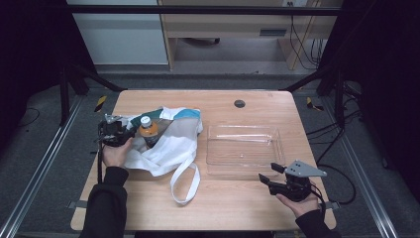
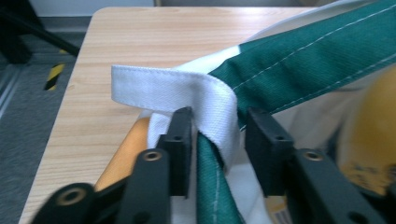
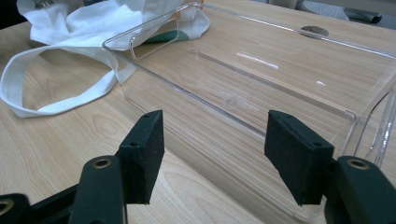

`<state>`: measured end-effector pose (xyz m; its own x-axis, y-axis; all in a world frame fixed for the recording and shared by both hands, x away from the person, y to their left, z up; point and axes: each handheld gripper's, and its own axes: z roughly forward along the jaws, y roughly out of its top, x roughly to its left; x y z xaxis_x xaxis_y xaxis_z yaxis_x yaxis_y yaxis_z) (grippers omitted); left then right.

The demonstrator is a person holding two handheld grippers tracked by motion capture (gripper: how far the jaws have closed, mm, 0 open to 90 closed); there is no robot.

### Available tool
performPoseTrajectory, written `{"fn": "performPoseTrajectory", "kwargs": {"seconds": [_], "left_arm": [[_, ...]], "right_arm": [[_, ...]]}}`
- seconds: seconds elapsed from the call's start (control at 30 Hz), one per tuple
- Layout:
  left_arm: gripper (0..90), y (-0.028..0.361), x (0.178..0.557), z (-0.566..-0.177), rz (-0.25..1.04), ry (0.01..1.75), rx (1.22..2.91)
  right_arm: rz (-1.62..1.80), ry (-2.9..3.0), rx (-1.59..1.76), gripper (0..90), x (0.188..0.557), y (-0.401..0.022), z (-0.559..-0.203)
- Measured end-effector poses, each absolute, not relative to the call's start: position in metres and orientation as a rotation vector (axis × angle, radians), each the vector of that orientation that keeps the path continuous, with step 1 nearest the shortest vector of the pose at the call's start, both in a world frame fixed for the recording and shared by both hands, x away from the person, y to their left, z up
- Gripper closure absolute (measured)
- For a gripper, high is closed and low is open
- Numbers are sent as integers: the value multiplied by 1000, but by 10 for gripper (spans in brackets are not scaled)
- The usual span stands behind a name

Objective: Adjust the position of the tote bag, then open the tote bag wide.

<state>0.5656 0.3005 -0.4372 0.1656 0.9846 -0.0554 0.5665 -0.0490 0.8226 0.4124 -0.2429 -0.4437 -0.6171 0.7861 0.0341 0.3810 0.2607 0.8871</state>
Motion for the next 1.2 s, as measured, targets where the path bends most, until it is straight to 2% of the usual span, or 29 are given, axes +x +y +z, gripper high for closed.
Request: {"fn": "performPoseTrajectory", "kwargs": {"seconds": [0.1, 0.3, 0.77, 1.07, 1.2], "left_arm": [[521, 301, 558, -429, 715, 1466, 1692], [461, 302, 538, -411, 734, 1385, 1685], [428, 303, 485, -394, 764, 1244, 1663], [405, 302, 463, -390, 771, 1217, 1648], [385, 296, 461, -385, 777, 1182, 1660]], "right_arm": [[1318, 2108, 1070, 366, 412, -245, -443], [1319, 2078, 1100, 340, 412, -250, -443], [1304, 2034, 1143, 300, 411, -261, -444], [1282, 2026, 1163, 240, 412, -264, -446], [1280, 2013, 1182, 241, 411, -267, -446]]}}
